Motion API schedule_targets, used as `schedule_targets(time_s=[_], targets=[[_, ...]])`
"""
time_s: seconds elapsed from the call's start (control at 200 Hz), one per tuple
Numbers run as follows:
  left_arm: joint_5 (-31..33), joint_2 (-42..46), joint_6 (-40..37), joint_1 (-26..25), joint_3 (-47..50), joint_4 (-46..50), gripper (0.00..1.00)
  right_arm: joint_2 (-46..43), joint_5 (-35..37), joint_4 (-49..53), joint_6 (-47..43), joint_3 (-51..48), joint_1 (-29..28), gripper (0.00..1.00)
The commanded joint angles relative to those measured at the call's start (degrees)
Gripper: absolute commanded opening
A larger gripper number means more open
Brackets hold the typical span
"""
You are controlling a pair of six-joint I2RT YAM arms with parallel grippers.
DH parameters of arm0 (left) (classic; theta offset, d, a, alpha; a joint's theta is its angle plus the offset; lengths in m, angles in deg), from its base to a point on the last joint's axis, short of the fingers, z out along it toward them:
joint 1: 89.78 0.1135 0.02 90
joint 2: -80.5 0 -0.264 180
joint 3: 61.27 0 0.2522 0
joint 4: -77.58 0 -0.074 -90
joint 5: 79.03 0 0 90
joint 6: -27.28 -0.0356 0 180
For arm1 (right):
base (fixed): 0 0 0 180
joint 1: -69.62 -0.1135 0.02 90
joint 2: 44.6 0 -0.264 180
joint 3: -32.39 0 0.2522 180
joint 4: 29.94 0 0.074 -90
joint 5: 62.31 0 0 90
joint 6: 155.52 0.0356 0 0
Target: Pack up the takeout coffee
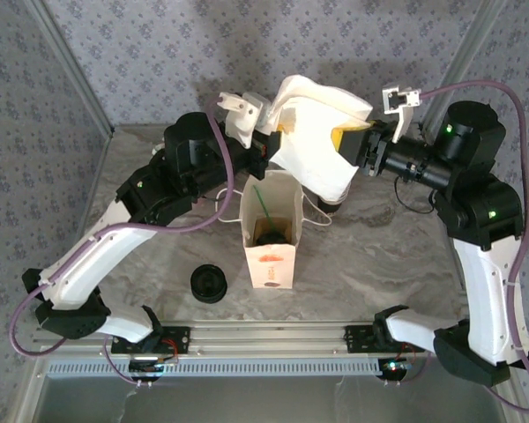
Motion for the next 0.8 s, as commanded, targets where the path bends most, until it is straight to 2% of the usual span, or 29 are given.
schedule_targets(time_s=[0.0, 0.125, 0.34, 0.625, 0.715, 0.794], targets=[[-1.14, -0.14, 1.91, 0.57, -2.99, 0.30, 0.00, -1.32, -0.73, -2.76, 0.01, -1.23, 0.42, 0.27], [-0.67, -0.06, 1.13, 1.09, -3.37, 0.60, 0.00, -1.34, -0.92, -3.28, 0.08, -1.30, 0.40, 0.30], [1.49, 0.33, -5.21, 2.79, -5.97, 0.05, 0.00, -2.38, -1.55, -3.10, -0.92, -0.52, 0.77, 0.44], [-0.45, 3.64, -23.60, 3.52, -0.30, -9.42, 0.00, -4.11, -0.37, -2.93, -1.77, 3.59, 2.23, 0.50], [-0.96, 4.74, -28.24, 3.56, 0.85, -11.03, 0.00, -4.85, 3.91, -3.88, -1.74, 4.21, 2.57, 0.50], [-3.16, 5.54, -31.36, 3.52, 1.04, -10.74, 0.00, -5.97, 10.80, -5.03, -2.73, 3.30, 2.80, 0.52]])
